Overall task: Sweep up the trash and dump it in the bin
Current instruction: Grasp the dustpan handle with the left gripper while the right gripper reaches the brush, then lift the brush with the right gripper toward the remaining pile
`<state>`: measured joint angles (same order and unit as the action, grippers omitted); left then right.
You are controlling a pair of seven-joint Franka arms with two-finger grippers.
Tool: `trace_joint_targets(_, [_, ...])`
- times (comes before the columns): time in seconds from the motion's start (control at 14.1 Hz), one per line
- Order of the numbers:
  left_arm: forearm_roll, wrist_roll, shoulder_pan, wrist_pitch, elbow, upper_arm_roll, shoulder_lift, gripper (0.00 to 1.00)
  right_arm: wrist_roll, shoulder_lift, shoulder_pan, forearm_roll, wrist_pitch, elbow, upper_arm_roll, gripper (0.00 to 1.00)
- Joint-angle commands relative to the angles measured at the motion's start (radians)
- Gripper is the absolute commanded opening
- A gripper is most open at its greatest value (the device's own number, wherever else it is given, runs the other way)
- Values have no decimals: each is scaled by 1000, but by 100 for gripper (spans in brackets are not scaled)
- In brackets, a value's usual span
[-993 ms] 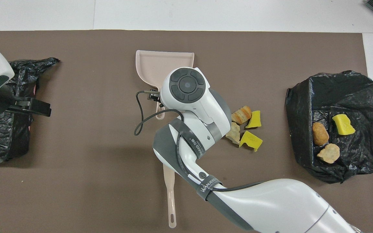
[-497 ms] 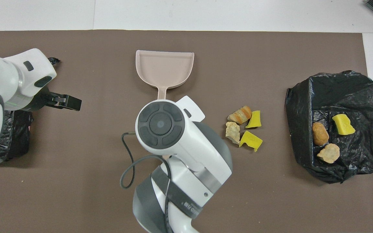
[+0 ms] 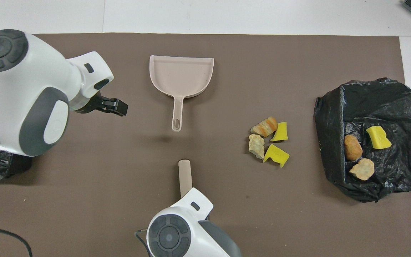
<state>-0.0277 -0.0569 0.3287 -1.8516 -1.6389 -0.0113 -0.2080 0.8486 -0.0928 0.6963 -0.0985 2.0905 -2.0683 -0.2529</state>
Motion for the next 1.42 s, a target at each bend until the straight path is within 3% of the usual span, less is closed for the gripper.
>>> trace_joint_targets(0.0, [6, -89, 52, -26, 116, -15, -128, 100, -8, 59, 0, -23, 79, -125, 3, 100])
trace_joint_targets(0.43, [6, -189, 154, -121, 125, -15, -217, 100, -20, 54, 17, -23, 152, -182, 3, 97])
trace_joint_targets(0.5, [6, -204, 173, -127, 122, -15, -226, 100, -28, 54, 19, -23, 157, -182, 3, 89])
trace_joint_targets(0.57, [5, -228, 182, -162, 117, -13, -229, 100, -32, 54, 19, -23, 170, -184, 3, 66])
trace_joint_targets(0.71, [12, -288, 213, -172, 126, -16, -273, 100, -28, 53, 20, -23, 178, -182, 3, 4])
trace_joint_targets(0.85, [14, -343, 231, -167, 193, -18, -349, 100, -20, 51, 22, -23, 180, -179, 3, 0])
trace_joint_targets(1.13, [2, -350, 231, -155, 197, -15, -347, 96, -16, 41, 22, -23, 149, -141, 3, 0])
trace_joint_targets(1.21, [0, -351, 231, -134, 197, -15, -346, 64, -14, 45, 19, -23, 131, -133, 4, 0])
trace_joint_targets(1.28, [0, -351, 231, -123, 197, -15, -346, 40, -14, 54, 14, -21, 105, -127, 7, 0])
trace_joint_targets(1.35, [2, -350, 231, -126, 197, -16, -344, 6, -13, 71, 9, -21, 83, -127, 12, 0])
